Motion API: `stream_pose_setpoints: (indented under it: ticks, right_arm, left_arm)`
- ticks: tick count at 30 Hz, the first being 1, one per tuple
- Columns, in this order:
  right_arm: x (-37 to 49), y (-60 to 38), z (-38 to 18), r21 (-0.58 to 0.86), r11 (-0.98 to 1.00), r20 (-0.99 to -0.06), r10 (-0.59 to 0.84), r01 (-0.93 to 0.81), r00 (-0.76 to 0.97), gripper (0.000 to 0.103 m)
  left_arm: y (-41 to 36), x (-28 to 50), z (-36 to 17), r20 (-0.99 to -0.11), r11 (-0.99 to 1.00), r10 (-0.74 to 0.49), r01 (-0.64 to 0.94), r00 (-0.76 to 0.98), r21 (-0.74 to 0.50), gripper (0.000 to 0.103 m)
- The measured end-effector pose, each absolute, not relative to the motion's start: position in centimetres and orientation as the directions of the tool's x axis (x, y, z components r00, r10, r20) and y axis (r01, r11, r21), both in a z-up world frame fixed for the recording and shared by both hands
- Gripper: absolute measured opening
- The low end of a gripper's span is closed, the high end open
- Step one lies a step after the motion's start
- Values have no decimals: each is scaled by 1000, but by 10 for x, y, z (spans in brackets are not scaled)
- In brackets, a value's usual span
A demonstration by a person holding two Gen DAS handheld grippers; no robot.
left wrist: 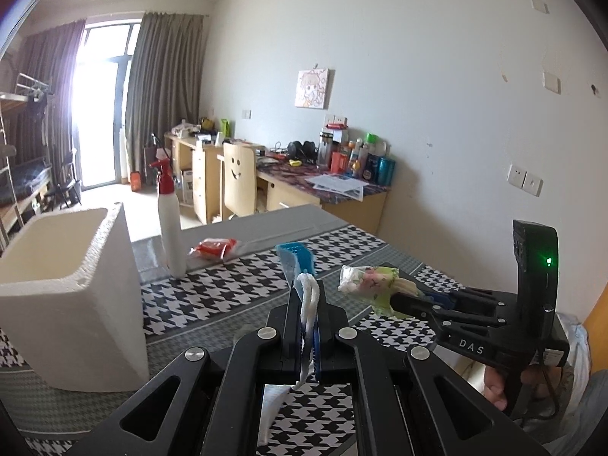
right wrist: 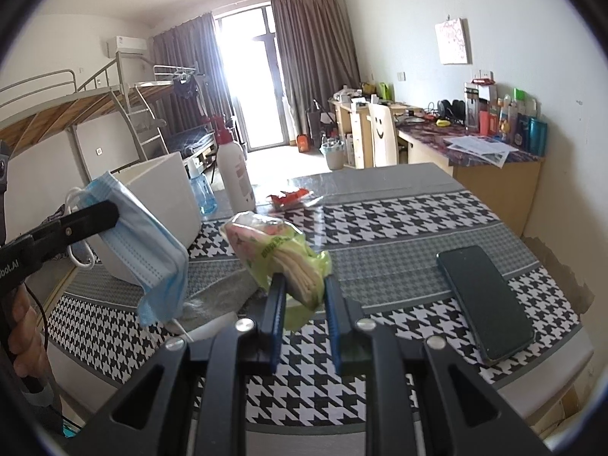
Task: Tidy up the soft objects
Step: 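Carry the wipes pack in the right gripper and mask in the left toward the box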
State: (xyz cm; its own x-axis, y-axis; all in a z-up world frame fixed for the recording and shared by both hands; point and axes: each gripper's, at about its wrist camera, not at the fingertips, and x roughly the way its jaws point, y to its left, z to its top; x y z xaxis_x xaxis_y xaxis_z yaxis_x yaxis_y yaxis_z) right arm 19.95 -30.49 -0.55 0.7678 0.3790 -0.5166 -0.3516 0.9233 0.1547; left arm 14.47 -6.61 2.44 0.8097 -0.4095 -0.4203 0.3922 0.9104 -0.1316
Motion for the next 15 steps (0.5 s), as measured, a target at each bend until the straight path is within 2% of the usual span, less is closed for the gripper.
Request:
stream_pose_setpoints:
  ticks: [15]
  right_arm:
    - [194, -289, 12, 136, 911, -464, 406, -390, 787, 24]
  left_arm:
    - [-51, 140, 35, -401, 939, -340, 332, 851, -91, 4]
